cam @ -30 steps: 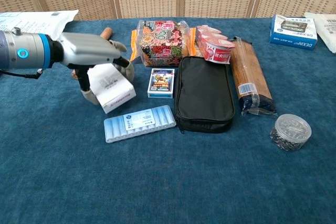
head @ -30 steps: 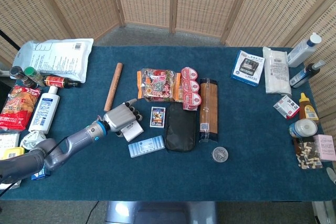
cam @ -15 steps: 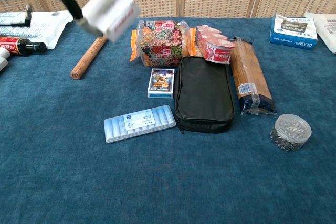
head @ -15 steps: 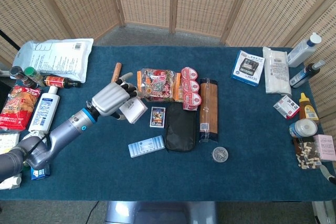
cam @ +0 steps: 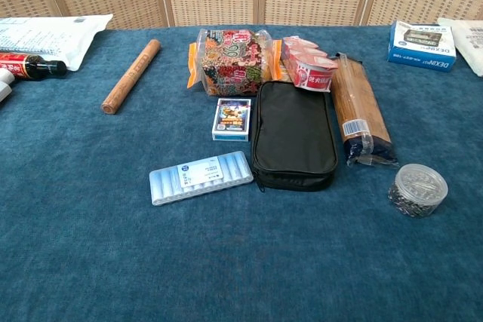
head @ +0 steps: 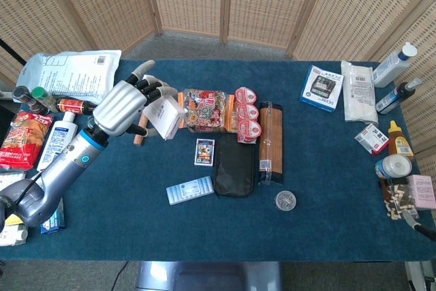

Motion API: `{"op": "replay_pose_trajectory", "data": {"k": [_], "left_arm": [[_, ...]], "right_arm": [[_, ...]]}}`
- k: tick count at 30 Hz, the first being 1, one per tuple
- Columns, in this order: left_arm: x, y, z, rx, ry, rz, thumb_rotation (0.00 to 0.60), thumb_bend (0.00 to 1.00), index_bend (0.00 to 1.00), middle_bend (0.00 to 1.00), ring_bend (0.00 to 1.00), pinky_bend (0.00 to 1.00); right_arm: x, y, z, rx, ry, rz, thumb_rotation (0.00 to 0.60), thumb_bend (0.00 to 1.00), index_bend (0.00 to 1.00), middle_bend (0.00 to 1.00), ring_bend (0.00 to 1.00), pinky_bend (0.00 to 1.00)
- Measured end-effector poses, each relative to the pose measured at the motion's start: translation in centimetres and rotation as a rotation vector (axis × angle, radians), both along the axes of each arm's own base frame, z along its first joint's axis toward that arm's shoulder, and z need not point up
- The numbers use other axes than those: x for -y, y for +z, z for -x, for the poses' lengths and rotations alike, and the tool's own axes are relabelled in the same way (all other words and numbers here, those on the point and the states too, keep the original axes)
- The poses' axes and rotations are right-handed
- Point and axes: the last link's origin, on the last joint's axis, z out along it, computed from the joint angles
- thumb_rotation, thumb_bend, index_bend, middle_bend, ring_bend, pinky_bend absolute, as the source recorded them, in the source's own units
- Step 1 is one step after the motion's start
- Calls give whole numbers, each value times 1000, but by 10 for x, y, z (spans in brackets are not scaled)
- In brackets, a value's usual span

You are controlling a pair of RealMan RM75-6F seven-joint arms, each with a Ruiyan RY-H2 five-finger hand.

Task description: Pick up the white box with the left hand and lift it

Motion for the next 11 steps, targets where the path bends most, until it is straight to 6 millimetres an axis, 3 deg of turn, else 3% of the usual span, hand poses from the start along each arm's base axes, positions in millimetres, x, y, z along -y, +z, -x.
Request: {"op": "replay_pose_trajectory", "data": {"k": [11], "left_arm": [[2,9,-3,66,-13,-18,600,0,273,693,298,0]], "right_arm": [[0,1,0,-2,-5,2,595,39,0,0,0,0]]}}
